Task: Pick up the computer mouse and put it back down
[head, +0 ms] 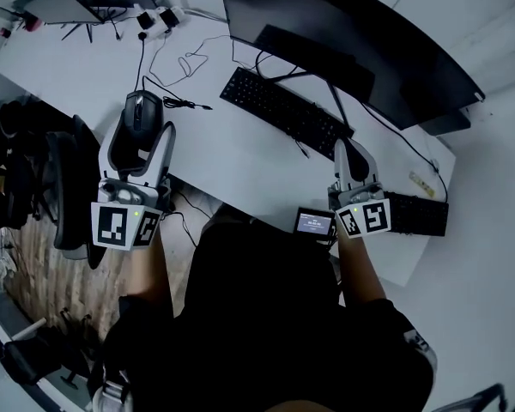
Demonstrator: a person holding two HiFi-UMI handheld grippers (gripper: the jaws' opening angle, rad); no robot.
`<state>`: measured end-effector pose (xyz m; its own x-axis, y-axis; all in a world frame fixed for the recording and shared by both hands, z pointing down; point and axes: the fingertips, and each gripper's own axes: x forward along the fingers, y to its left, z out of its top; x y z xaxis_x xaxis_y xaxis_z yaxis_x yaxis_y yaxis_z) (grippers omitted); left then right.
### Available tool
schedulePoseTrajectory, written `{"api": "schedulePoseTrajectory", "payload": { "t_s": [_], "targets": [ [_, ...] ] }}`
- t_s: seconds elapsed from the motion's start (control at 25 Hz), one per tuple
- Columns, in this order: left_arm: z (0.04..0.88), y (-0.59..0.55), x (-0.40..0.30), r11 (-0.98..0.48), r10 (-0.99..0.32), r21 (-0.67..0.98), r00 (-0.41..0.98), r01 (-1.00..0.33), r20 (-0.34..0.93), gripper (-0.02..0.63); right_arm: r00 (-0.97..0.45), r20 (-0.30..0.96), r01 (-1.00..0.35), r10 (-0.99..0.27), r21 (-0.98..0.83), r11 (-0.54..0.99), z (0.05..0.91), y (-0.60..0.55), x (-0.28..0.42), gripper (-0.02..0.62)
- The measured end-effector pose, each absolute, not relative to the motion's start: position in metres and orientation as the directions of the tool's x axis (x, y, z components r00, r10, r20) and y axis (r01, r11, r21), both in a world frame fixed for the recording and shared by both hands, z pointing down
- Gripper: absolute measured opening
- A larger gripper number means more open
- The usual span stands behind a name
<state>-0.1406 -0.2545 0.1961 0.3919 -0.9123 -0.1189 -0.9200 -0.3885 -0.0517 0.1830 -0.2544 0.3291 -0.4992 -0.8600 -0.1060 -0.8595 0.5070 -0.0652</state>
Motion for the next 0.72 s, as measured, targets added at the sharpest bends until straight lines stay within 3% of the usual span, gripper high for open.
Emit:
{"api": "schedulePoseTrajectory", "payload": {
  "t_s": [0.32,0.72],
  "targets": [
    [0.173,-0.231,-0.142,-0.358,-0.908,-0.056,0.361,-0.932,-0.213,0.301,-0.53,-0.123,-0.837,-0.839,-0.082,0.541,0.327,-0.253,0.17,0.003],
    [0.181,-0.23,-0.152,-0.351,-0.912,-0.008,0.344,-0.936,-0.224,0.301,-0.544,-0.112,-0.829,-0.832,-0.079,0.553,0.331,-0.258,0.164,0.003]
  ]
}}
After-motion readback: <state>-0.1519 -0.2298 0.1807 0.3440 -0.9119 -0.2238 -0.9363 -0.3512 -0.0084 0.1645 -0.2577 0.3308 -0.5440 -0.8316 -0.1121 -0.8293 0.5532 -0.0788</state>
